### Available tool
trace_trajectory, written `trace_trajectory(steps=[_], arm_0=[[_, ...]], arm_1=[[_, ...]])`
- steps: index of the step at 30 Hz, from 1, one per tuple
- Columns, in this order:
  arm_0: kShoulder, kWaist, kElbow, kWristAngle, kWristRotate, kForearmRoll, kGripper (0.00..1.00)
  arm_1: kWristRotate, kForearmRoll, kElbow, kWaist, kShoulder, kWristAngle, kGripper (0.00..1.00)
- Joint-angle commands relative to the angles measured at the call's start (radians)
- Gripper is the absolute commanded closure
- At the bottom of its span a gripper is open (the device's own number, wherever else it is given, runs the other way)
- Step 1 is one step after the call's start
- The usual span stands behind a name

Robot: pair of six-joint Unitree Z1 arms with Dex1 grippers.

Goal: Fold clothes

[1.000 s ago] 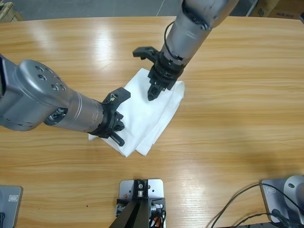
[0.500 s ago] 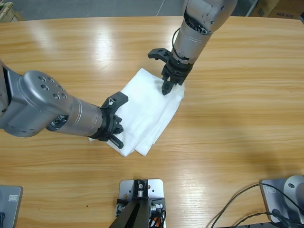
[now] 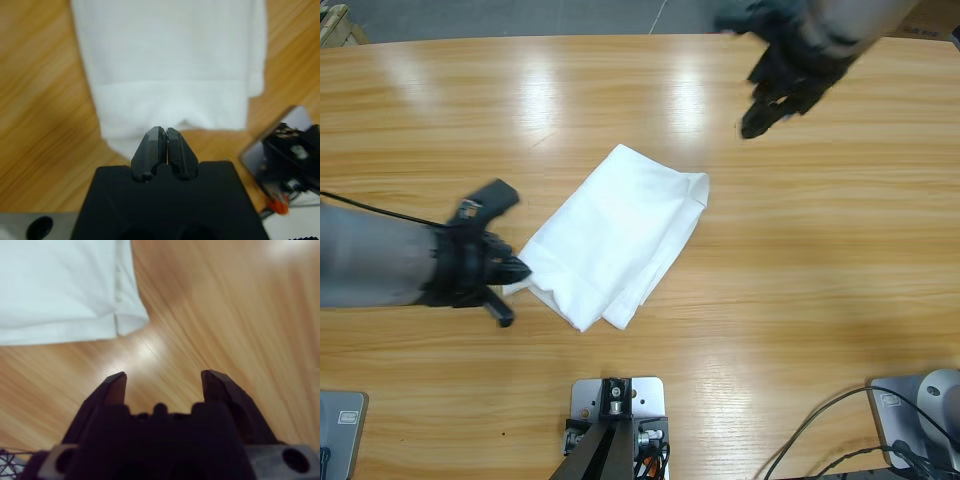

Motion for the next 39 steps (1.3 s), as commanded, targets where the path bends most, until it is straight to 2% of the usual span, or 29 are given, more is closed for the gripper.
trace_trajectory(steps=[1, 2, 3, 5, 8, 11, 13, 17, 24, 29, 39], arm_0=[[-0.158, 0.044, -0.037, -0.042, 0.47, 0.086, 0.409], [-0.142, 0.078, -0.076, -0.094, 0.67, 0.095, 0.107], [-0.114, 0.115, -0.138, -0.12, 0.817, 0.141, 0.1], [-0.036, 0.176, -0.292, -0.19, 0.954, 0.266, 0.061], [0.149, 0.213, -0.6, -0.227, 1.241, 0.504, 0.059], [0.299, 0.219, -0.837, -0.228, 1.385, 0.637, 0.055], [0.363, 0.219, -0.919, -0.228, 1.435, 0.676, 0.04], [0.409, 0.219, -0.932, -0.216, 1.463, 0.683, 0.036], [0.464, 0.219, -0.917, -0.218, 1.64, 0.702, 0.02], [0.565, 0.216, -0.943, -0.277, 1.657, 0.683, 0.0], [0.668, 0.167, -0.97, -0.254, 1.657, 0.628, 0.0]], arm_1=[[0.019, 0.01, 0.179, -0.006, -0.154, 0.241, 0.0], [0.015, -0.007, 0.211, -0.006, -0.167, 0.269, 0.0], [0.013, -0.021, 0.238, -0.006, -0.183, 0.277, 0.0], [0.012, -0.029, 0.26, -0.006, -0.203, 0.277, 0.0], [0.012, -0.03, 0.277, -0.006, -0.213, 0.277, 0.0], [0.014, -0.037, 0.301, -0.006, -0.221, 0.284, 0.0], [0.015, -0.045, 0.323, -0.006, -0.23, 0.287, 0.0], [0.015, -0.058, 0.367, -0.009, -0.256, 0.287, 0.0], [0.017, -0.077, 0.427, -0.026, -0.279, 0.287, 0.0], [0.017, -0.119, 0.494, -0.049, -0.287, 0.288, 0.0], [0.029, -0.232, 0.603, -0.051, -0.289, 0.312, 0.0]])
